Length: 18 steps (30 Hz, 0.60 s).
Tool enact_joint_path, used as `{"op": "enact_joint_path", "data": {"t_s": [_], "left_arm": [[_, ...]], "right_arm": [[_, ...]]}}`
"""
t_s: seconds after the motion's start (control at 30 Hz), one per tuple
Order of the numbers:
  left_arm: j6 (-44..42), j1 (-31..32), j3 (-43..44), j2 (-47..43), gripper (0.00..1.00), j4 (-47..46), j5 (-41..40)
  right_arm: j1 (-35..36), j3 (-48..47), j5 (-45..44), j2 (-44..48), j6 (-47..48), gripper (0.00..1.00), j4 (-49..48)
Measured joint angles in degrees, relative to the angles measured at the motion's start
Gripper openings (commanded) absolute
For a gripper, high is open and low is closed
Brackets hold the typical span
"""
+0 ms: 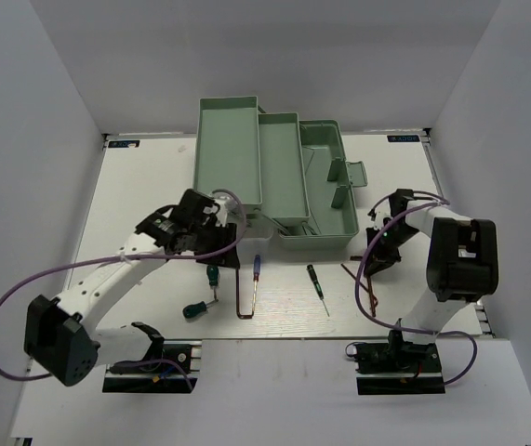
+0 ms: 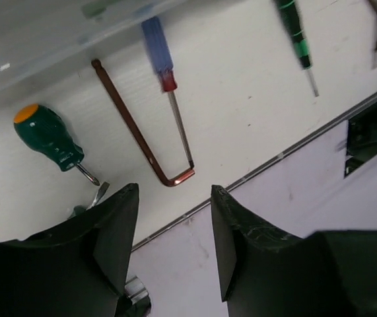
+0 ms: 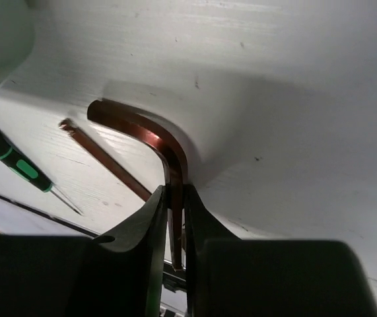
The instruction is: Sort the tools into containers
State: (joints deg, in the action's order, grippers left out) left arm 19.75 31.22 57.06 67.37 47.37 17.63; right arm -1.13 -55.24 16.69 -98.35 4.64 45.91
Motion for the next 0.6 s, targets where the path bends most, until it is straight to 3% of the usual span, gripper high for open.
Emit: {"op": "enact_joint_path", "data": {"t_s": [0.13,0.27,0.43,0.6], "left_arm": [[2.2,4.9,0.1,6.2,0.61,-1.5,-5.1],[4.4,9.2,1.6,9.4,0.62,-3.7,-11.1],[7.1,12.3,1.9,12.3,0.63,-4.9,-18.3],[9.5,14.6,0.3,17.1,0.63,-4.8,-20.2]], "right_arm": [[-0.3,0.0,-1.6,2.4,1.5,0.0,0.1],[-1.9,-1.5,-1.0,11.1,5.7,0.0,1.6],[-3.4,-8.7,4.7,24.6,13.3,0.0,4.2],[-2.9,-18.5,13.5,25.9,15.7,0.0,4.5]]}}
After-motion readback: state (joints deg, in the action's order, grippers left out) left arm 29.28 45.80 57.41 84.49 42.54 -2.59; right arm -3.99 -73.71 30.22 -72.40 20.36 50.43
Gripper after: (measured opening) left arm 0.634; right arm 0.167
